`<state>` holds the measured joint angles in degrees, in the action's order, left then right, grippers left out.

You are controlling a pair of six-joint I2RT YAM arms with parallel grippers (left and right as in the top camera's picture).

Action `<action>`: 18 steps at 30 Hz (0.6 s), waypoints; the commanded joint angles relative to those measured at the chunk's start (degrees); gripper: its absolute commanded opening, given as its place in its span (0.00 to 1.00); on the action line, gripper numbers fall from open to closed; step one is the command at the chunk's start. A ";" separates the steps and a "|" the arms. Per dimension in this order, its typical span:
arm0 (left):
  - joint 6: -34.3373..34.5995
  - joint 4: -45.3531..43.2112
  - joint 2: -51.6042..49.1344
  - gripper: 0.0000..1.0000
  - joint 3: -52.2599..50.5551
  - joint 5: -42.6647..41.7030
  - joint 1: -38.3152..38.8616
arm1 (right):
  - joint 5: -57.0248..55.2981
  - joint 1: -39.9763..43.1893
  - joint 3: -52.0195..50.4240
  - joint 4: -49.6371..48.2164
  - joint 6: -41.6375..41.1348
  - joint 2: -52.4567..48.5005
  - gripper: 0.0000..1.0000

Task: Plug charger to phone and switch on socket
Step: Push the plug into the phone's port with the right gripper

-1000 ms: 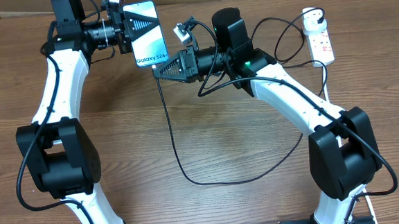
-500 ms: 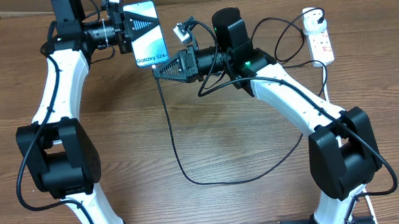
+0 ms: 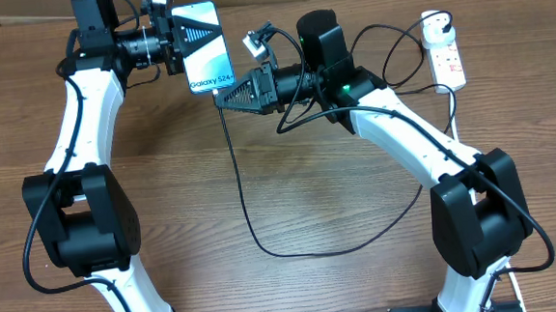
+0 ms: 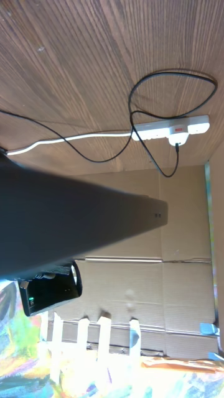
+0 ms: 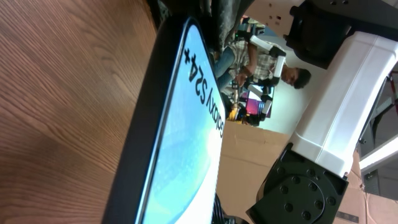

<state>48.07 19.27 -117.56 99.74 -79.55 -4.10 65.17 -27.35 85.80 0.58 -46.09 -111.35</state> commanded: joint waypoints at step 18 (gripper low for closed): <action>0.15 -0.31 1.64 0.04 0.85 -2.89 0.79 | 0.44 0.37 -0.35 -0.59 -0.22 -0.22 0.04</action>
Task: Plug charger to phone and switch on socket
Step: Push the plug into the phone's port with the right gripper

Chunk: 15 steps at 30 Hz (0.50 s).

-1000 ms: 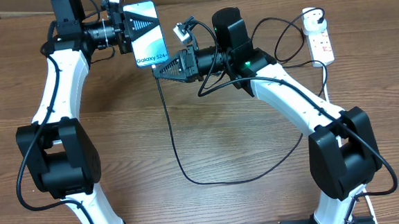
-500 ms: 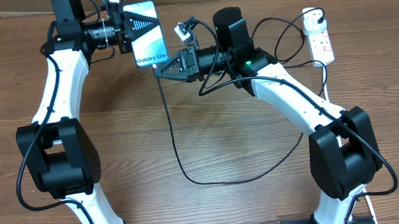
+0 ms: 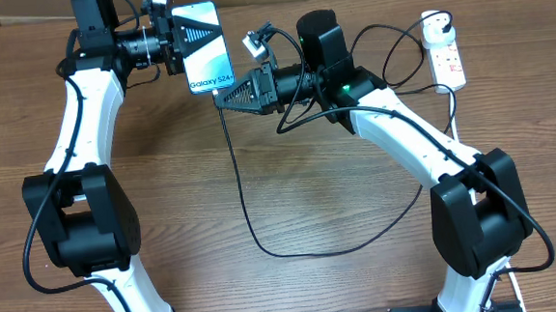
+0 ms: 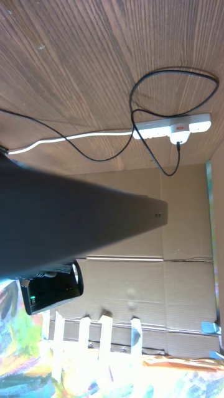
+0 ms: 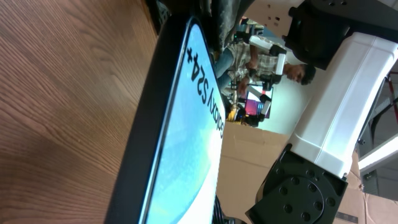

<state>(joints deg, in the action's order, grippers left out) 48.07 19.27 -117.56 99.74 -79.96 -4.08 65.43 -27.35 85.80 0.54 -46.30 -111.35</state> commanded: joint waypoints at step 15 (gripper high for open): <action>0.15 -0.28 1.64 0.05 0.85 -2.60 1.11 | -0.02 0.44 -0.35 -0.55 0.00 -0.22 0.04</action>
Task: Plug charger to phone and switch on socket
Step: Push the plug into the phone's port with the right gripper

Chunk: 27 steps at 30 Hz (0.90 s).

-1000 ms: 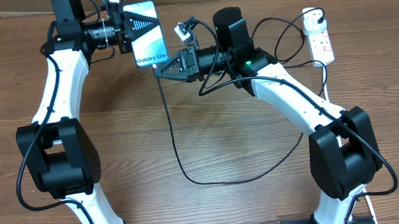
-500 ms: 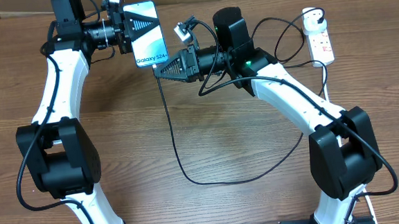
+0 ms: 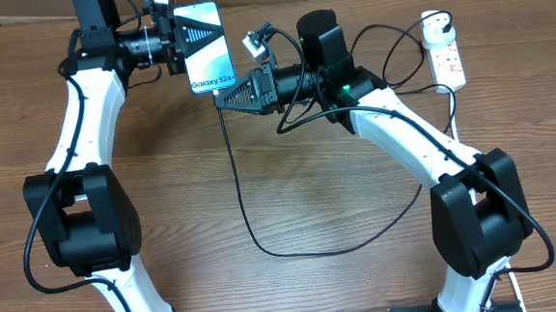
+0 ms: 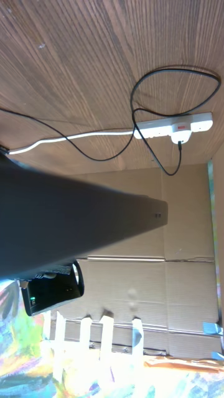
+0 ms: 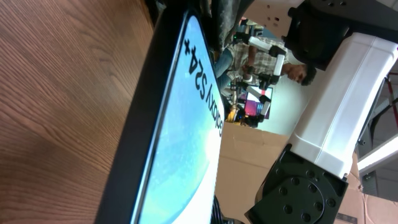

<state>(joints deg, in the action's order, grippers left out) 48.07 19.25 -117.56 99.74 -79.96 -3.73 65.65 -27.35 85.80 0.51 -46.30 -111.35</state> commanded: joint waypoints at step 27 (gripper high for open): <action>-0.35 -0.28 1.64 0.04 0.85 -3.76 0.76 | -2.67 0.48 -0.35 -0.39 -3.28 -0.22 0.04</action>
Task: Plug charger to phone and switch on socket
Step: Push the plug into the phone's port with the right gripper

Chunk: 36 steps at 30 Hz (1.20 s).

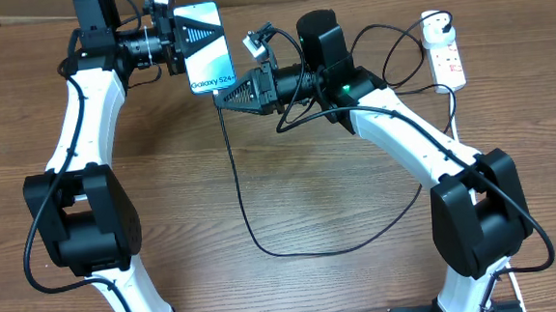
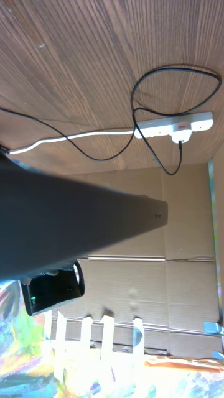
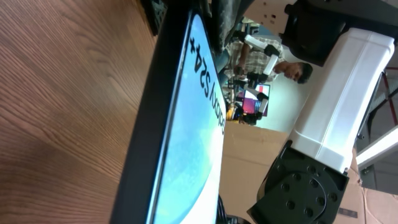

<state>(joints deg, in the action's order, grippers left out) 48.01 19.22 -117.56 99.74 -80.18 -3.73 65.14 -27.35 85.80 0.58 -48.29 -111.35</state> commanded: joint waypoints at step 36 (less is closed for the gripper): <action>-0.85 -0.22 1.64 0.04 0.85 -5.09 0.76 | -8.98 1.44 -0.35 -3.13 -5.31 -0.24 0.04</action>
<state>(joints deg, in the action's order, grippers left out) 47.86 18.61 -117.56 99.74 -80.09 -3.77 63.40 -27.11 85.65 -1.54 -53.01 -111.35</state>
